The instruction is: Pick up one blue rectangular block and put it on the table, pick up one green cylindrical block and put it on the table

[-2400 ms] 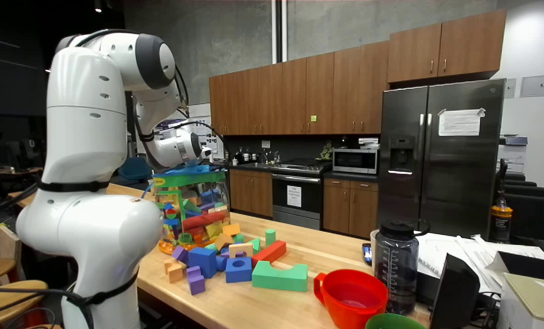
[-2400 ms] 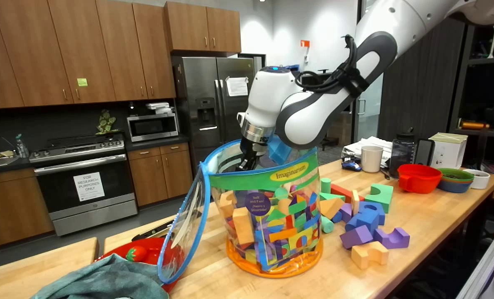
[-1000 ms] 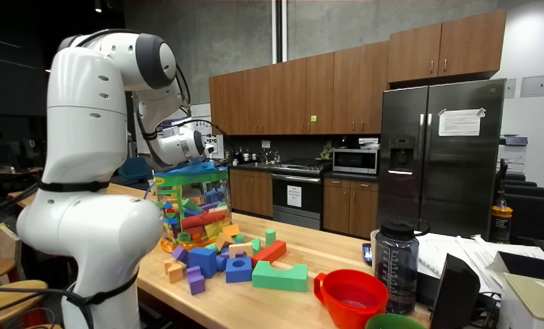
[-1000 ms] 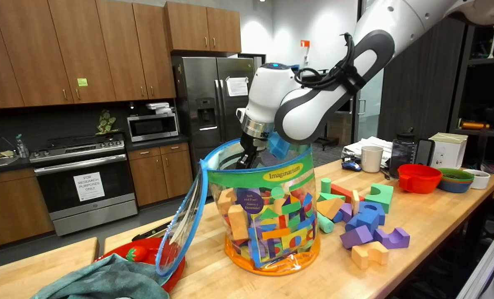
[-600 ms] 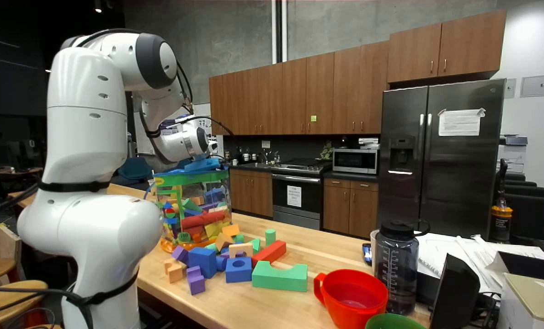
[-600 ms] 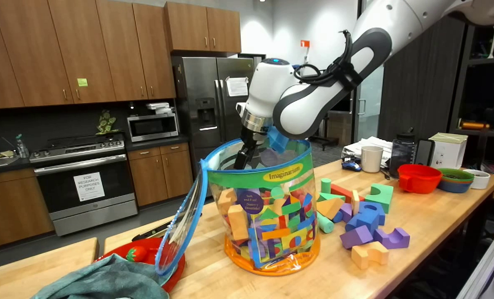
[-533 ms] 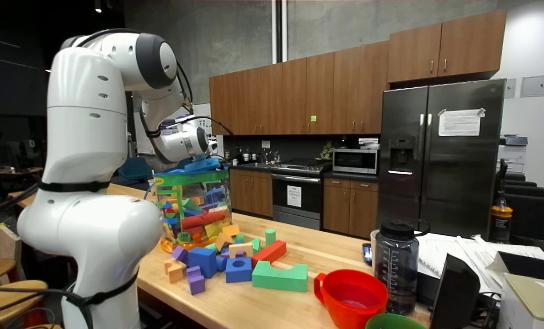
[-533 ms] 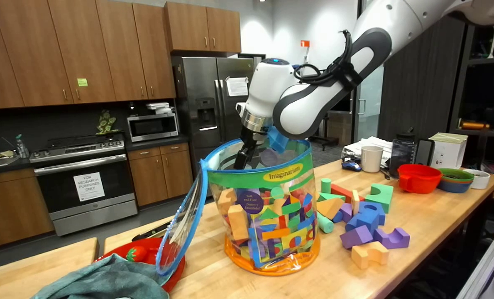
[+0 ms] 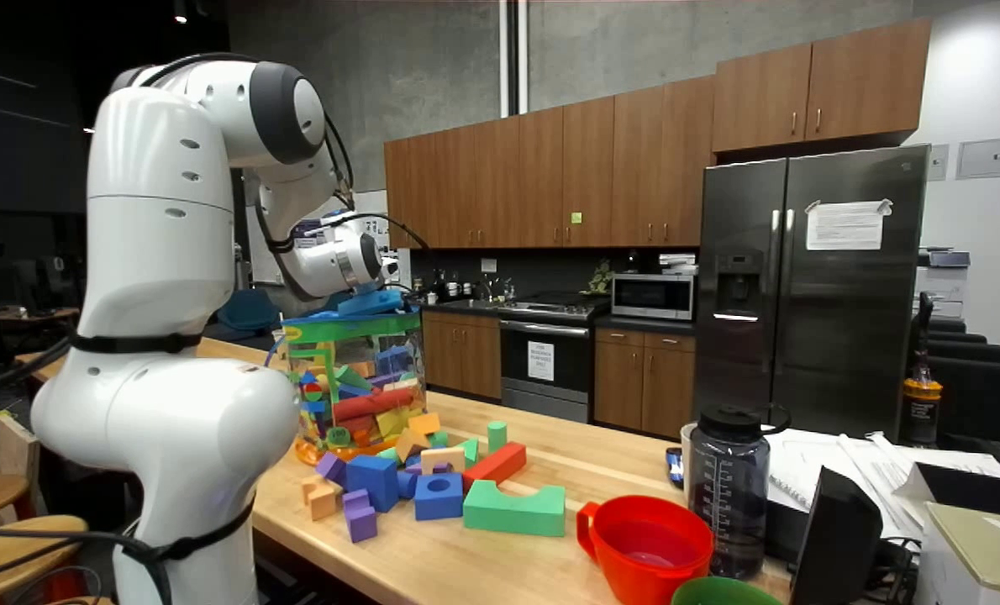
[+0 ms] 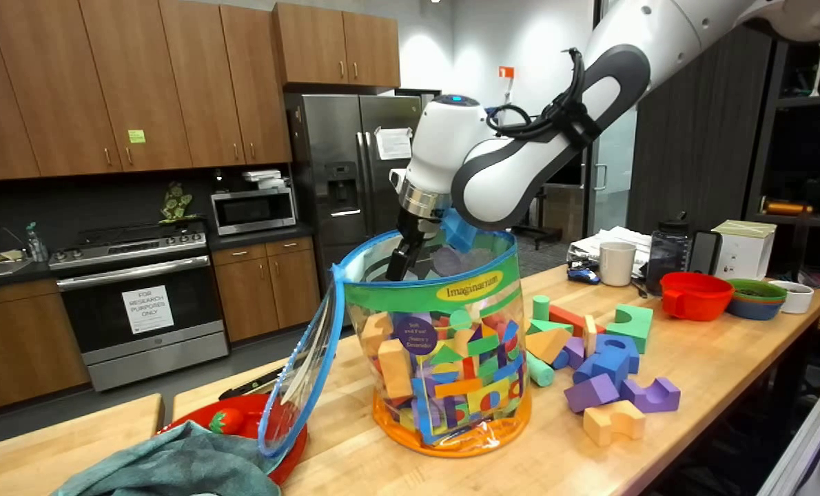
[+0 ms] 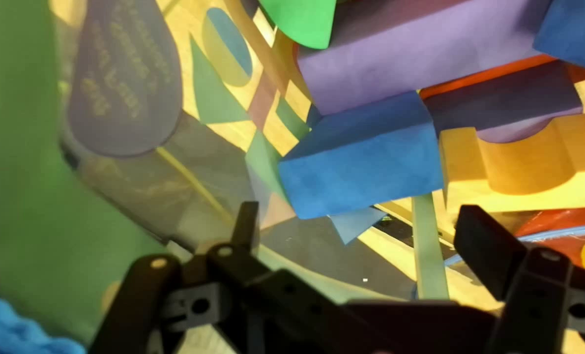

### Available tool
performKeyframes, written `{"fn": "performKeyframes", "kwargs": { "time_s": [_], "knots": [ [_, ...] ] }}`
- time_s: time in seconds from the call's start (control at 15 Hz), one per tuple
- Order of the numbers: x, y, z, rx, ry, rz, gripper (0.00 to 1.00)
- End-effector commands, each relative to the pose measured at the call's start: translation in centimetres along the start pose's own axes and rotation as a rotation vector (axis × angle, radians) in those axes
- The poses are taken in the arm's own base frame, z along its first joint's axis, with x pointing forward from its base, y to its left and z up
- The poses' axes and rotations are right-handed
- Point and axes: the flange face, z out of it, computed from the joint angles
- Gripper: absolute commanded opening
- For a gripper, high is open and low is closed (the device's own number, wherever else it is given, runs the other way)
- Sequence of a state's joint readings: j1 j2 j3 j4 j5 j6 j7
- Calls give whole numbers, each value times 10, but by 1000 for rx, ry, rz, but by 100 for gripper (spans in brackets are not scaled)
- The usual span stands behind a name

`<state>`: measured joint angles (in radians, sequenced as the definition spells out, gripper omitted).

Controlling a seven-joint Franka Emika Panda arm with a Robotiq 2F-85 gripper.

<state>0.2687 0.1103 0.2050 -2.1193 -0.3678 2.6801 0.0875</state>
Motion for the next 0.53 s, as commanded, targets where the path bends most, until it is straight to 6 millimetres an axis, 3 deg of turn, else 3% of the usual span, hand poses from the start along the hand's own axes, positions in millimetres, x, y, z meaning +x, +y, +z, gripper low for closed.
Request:
{"fn": "performKeyframes", "kwargs": {
  "time_s": [0.0, 0.2, 0.47],
  "knots": [
    [7, 2, -7, -12, 6, -19, 100],
    [8, -9, -9, 15, -6, -8, 100],
    [-7, -34, 0, 72, -89, 11, 100]
  ]
}}
